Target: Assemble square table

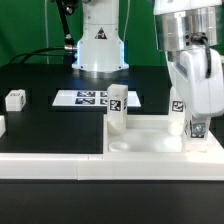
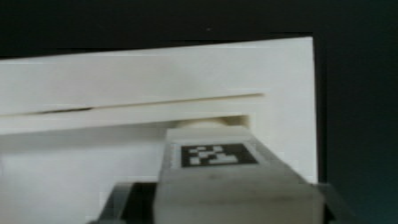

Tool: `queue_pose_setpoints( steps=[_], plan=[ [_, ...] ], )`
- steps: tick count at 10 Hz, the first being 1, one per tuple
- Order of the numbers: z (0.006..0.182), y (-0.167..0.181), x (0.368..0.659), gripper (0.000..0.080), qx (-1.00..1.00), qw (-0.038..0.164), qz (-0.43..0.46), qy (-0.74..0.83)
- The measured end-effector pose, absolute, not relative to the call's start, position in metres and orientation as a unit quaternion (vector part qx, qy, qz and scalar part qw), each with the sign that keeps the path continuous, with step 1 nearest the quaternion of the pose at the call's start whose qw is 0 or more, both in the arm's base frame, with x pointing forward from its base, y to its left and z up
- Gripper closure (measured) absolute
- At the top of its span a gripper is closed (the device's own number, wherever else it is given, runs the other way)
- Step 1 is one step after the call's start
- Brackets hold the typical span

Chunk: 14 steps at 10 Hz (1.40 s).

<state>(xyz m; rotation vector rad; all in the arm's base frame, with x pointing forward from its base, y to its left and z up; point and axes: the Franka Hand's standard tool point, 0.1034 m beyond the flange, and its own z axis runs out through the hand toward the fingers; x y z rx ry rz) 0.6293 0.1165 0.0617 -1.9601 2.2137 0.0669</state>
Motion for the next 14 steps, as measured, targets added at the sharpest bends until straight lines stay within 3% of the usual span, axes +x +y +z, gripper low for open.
queue_pose_setpoints(
  steps=[1,3,4,5,8,11,13,14],
  plan=[
    [0.061,0.116,0.629,0.0509,-0.664,0.092,0.022,0.741],
    [0.061,0.117,0.629,0.026,-0.675,0.091,0.021,0.731],
    [0.061,0.118,0.629,0.026,-0.75,0.088,0.009,0.655],
    [0.061,0.121,0.628,0.0172,-0.793,0.088,0.003,0.603],
    [0.061,0.119,0.629,0.0151,-0.849,0.087,-0.006,0.521],
    [0.067,0.115,0.633,0.015,-0.962,0.055,-0.024,0.267],
    [0.066,0.124,0.632,0.015,-0.992,0.047,-0.028,0.113],
    [0.066,0.124,0.632,0.015,-0.991,0.049,-0.028,0.123]
  ],
)
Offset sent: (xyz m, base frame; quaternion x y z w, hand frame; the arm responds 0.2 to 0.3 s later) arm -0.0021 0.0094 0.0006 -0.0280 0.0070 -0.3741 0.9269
